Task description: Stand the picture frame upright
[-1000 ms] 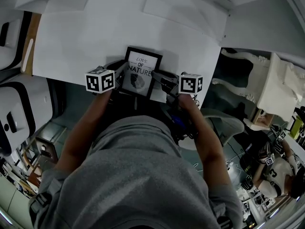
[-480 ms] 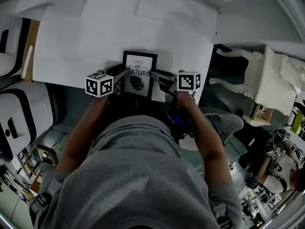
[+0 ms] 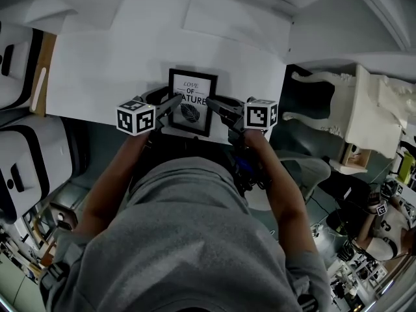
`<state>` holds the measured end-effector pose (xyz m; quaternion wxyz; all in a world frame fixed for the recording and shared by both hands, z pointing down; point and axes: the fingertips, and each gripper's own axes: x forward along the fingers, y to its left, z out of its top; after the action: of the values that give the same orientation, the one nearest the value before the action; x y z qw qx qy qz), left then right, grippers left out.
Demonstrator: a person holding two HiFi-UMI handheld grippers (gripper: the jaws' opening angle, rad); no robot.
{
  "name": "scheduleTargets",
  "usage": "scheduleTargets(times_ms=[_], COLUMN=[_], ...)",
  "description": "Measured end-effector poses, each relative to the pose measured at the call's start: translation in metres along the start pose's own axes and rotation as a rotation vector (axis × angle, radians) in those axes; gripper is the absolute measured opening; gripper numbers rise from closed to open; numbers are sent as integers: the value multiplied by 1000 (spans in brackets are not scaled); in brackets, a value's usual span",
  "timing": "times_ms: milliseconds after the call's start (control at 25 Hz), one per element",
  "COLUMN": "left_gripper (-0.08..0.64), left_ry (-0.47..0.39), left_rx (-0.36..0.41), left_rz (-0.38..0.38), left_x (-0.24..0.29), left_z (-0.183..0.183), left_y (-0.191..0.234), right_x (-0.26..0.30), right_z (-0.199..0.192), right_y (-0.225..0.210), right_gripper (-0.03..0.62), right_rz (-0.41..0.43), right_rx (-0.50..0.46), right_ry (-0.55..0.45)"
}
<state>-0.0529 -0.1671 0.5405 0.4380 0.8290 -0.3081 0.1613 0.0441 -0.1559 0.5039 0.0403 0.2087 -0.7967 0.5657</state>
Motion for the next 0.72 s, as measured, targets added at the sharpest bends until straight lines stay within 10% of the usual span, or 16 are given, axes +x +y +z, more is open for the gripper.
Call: scheduleTargets(times_ms=[720], left_gripper=[227], left_ry=[-87], left_rx=[155], left_rz=[-85], left_x=[1], left_z=[63], left_y=[-50], right_x=[-44], right_z=[47], right_y=[24], right_gripper=[83], right_rz=[40], right_rx=[-125], right_ry=[-159])
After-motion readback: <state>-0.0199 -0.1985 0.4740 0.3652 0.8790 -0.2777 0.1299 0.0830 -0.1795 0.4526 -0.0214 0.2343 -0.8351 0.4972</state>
